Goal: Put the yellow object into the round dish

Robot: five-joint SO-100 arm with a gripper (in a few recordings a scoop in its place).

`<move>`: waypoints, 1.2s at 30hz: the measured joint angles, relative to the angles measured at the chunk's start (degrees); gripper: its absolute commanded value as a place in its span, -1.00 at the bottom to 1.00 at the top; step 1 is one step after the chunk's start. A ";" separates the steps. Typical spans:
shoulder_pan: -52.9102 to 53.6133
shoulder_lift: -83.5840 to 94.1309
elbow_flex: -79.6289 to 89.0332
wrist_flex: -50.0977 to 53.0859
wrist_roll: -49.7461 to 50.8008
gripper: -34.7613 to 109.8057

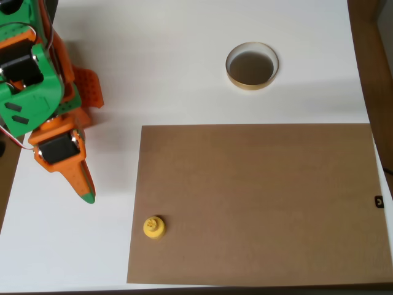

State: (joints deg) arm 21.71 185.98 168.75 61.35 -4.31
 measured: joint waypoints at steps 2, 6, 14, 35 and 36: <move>0.00 0.00 0.00 0.00 0.00 -0.50; 0.00 0.00 0.00 0.00 0.00 -0.50; 0.00 0.00 0.00 0.00 0.00 -0.50; -0.18 0.00 0.00 0.00 1.14 -0.45; -0.18 0.00 0.00 0.00 1.49 -0.43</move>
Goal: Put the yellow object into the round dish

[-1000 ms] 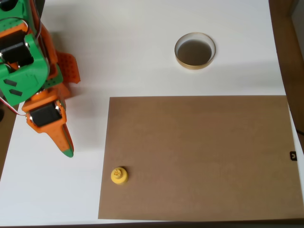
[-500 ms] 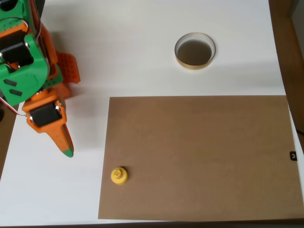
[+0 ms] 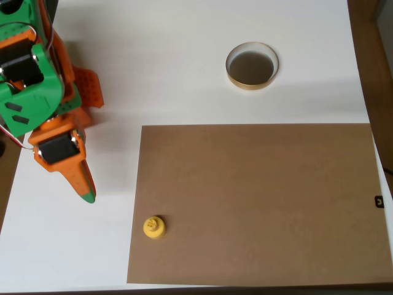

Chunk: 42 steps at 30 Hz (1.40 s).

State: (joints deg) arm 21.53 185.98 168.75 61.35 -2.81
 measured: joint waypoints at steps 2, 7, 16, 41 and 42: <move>0.09 0.00 -0.97 0.00 -0.09 -0.38; 0.70 -0.09 -5.62 -0.26 -4.13 -0.33; 0.70 -12.13 -12.13 -3.34 -7.47 -0.19; -14.15 -66.45 -50.01 6.42 -1.49 -0.15; -14.15 -68.73 -51.33 6.86 -1.49 -0.15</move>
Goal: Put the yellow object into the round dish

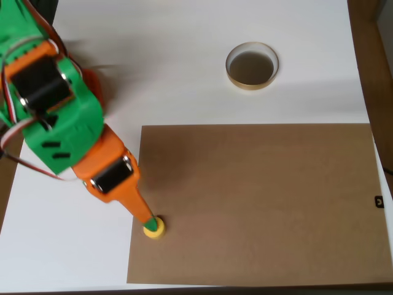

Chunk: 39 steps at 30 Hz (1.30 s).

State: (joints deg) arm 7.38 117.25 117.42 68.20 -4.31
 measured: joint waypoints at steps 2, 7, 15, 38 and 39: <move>-0.35 -4.75 -2.46 0.70 0.00 -0.15; -0.09 -11.34 -5.62 1.41 -0.26 -0.14; -0.09 -16.52 -8.53 3.60 -1.32 -0.14; -0.18 -31.20 -10.81 -2.72 -2.37 -0.18; -0.09 -31.29 -10.81 -2.90 -2.37 -0.19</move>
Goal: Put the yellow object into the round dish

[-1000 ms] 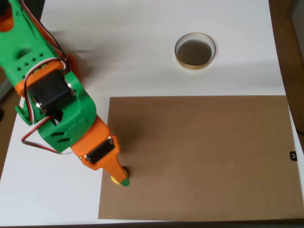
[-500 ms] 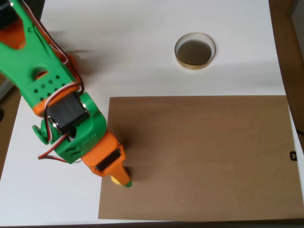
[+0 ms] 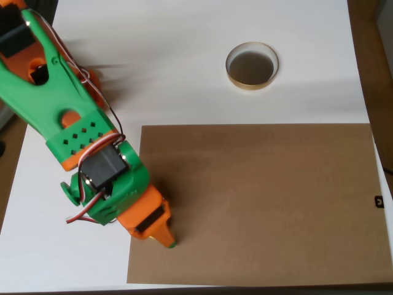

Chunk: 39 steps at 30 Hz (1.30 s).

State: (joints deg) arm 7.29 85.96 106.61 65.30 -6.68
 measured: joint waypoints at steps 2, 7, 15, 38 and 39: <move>0.18 -0.88 0.00 -0.53 0.00 -0.21; 0.88 -1.76 -0.35 -1.05 0.00 -0.30; 1.41 -1.85 -1.23 -1.76 0.26 -0.39; -2.90 9.93 -1.67 4.48 -2.99 -0.53; -3.87 10.63 -1.67 5.01 -2.99 -0.53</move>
State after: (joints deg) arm 3.43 96.59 104.94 70.31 -9.67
